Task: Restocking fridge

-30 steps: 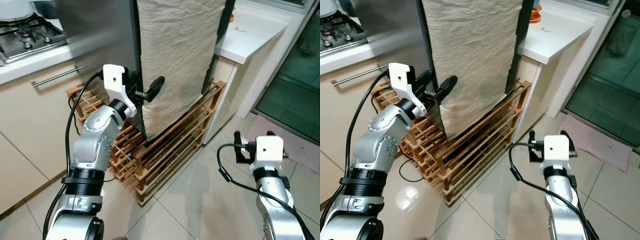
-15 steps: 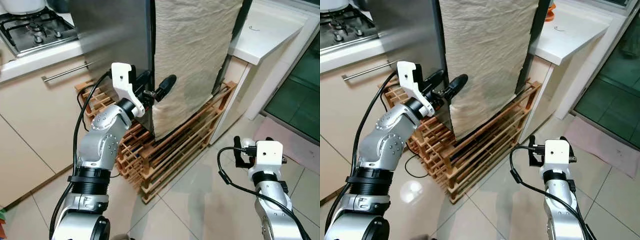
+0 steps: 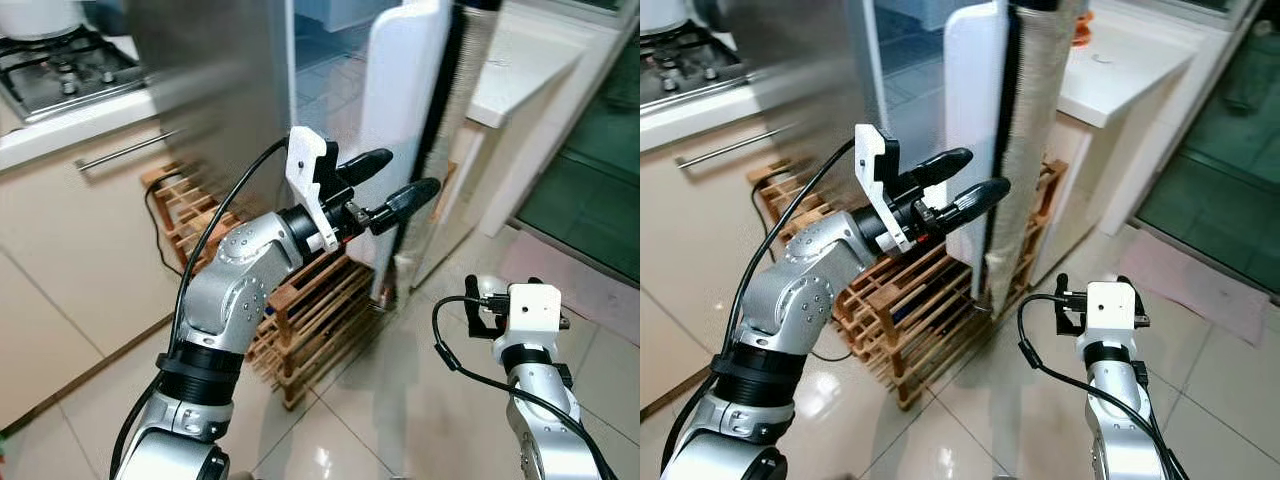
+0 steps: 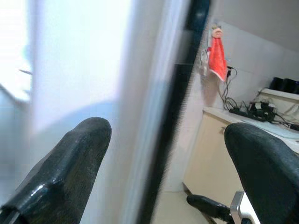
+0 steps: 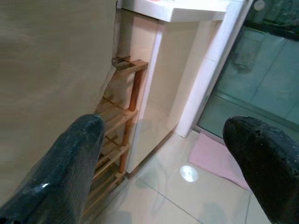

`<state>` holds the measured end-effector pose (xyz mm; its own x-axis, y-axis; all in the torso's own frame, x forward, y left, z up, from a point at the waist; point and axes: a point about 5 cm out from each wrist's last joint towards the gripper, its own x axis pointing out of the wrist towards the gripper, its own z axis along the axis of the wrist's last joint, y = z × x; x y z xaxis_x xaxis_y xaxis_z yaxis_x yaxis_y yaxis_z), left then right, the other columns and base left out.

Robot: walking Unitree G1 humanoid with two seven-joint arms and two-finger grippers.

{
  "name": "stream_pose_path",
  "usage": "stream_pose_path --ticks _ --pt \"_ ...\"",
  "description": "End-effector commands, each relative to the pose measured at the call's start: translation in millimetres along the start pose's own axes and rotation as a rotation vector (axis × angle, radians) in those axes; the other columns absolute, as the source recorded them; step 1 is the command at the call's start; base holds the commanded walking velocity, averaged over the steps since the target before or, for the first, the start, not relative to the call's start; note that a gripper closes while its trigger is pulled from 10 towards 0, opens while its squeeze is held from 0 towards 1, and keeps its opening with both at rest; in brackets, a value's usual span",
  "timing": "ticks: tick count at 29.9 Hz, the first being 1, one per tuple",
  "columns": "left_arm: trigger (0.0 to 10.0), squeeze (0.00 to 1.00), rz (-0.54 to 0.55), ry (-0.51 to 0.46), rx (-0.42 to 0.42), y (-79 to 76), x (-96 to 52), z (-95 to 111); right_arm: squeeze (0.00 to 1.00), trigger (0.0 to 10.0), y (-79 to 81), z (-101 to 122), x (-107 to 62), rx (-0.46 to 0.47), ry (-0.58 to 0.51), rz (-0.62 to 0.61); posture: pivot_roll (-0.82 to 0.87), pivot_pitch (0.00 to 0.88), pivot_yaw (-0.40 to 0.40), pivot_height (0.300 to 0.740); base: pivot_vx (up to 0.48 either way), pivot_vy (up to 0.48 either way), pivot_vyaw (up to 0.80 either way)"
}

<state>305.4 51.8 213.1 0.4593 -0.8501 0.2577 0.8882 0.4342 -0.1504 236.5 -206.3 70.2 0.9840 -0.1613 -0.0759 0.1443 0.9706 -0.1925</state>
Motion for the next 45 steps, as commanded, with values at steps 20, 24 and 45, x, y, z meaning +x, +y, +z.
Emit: stream_pose_path --ticks 20,24,45 --pt "10.0 0.0 0.872 0.056 0.163 66.8 -94.1 -17.9 0.0 10.0 20.8 19.4 3.2 0.01 -0.1 0.089 -0.11 0.0 0.001 0.74 0.0 0.0 0.0" --pt "10.0 0.0 0.871 0.068 0.14 61.8 -92.8 -30.0 0.0 10.0 24.1 25.6 7.0 0.009 -0.122 0.108 -0.11 0.0 -0.006 0.74 0.0 0.0 0.0" --pt "10.0 0.0 0.466 0.032 0.119 39.0 -9.1 -23.3 0.0 10.0 -2.4 -11.2 -3.9 -0.055 0.044 0.037 -0.14 0.0 0.004 0.74 0.0 0.0 0.0"
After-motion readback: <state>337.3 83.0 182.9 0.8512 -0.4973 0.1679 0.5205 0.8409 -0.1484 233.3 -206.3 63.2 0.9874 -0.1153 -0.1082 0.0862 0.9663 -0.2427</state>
